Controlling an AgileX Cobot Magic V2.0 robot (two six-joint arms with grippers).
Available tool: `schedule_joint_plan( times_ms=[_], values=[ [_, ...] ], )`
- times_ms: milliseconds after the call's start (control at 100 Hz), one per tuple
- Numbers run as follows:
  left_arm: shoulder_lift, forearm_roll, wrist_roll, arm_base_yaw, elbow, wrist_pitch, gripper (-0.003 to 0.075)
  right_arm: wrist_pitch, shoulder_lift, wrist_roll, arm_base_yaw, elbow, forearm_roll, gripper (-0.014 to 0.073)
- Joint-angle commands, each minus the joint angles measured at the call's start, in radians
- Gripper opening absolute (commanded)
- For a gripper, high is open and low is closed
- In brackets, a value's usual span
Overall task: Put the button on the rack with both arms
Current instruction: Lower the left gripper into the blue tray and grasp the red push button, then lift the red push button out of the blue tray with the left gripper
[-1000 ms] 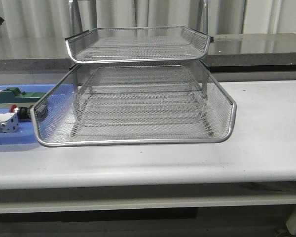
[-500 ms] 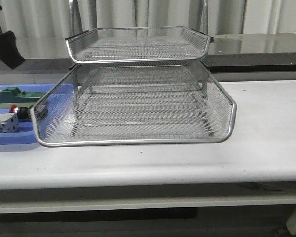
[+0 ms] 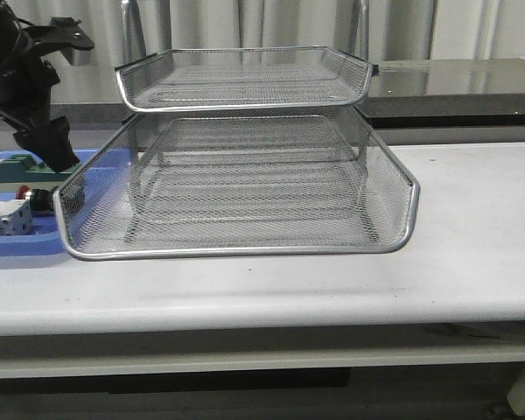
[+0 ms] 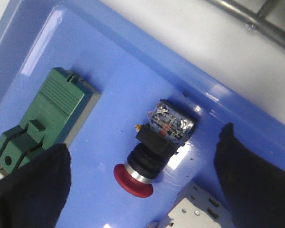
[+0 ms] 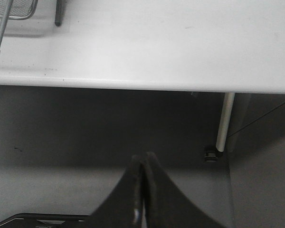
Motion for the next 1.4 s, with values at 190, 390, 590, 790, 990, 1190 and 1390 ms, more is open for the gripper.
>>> schedule_joint_plan(
  times_ms=[190, 390, 590, 790, 990, 1190, 1390],
  values=[
    [0.009, 0.064, 0.010, -0.003, -0.078, 0.017, 0.0581, -0.051, 0.003, -0.004, 0.004, -0.036, -0.009, -0.0071],
    [0.024, 0.066, 0.017, -0.003, -0.078, 0.015, 0.0581, -0.051, 0.003, -0.004, 0.004, -0.036, -0.009, -0.0071],
    [0.050, 0.077, 0.017, -0.003, -0.078, -0.014, 0.0581, -0.051, 0.003, -0.004, 0.004, -0.036, -0.009, -0.0071],
    [0.091, 0.077, 0.017, -0.003, -0.078, -0.023, 0.0581, -0.051, 0.003, -0.004, 0.004, -0.036, -0.009, -0.0071],
    [0.115, 0.075, 0.017, -0.003, -0.078, -0.050, 0.0581, -0.051, 0.003, -0.004, 0.004, -0.036, -0.009, -0.0071],
    [0.132, 0.070, 0.017, -0.003, -0.078, -0.055, 0.0578, -0.051, 0.003, -0.004, 0.004, -0.036, -0.009, -0.0071],
    [0.133, 0.068, 0.017, -0.003, -0.078, -0.041, 0.0430, -0.051, 0.003, -0.004, 0.004, -0.036, -0.009, -0.0071]
  ],
)
